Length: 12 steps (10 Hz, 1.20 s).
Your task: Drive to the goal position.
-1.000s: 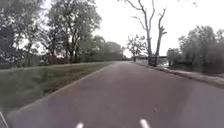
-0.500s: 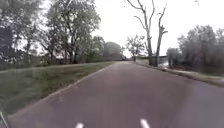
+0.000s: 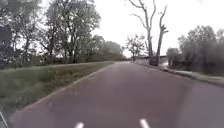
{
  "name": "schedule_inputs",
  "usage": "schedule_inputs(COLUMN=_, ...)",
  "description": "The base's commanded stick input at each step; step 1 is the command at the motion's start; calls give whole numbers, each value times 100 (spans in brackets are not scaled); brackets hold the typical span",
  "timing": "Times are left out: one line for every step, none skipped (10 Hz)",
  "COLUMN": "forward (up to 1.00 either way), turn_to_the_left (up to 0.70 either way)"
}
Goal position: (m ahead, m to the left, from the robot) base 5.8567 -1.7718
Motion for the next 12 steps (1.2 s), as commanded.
schedule_inputs(forward=70, turn_to_the_left=0)
schedule_inputs(forward=70, turn_to_the_left=0)
schedule_inputs(forward=70, turn_to_the_left=0)
schedule_inputs(forward=70, turn_to_the_left=0)
schedule_inputs(forward=70, turn_to_the_left=0)
schedule_inputs(forward=70, turn_to_the_left=0)
schedule_inputs(forward=70, turn_to_the_left=0)
schedule_inputs(forward=70, turn_to_the_left=0)
schedule_inputs(forward=70, turn_to_the_left=0)
schedule_inputs(forward=70, turn_to_the_left=0)
schedule_inputs(forward=70, turn_to_the_left=0)
schedule_inputs(forward=70, turn_to_the_left=0)
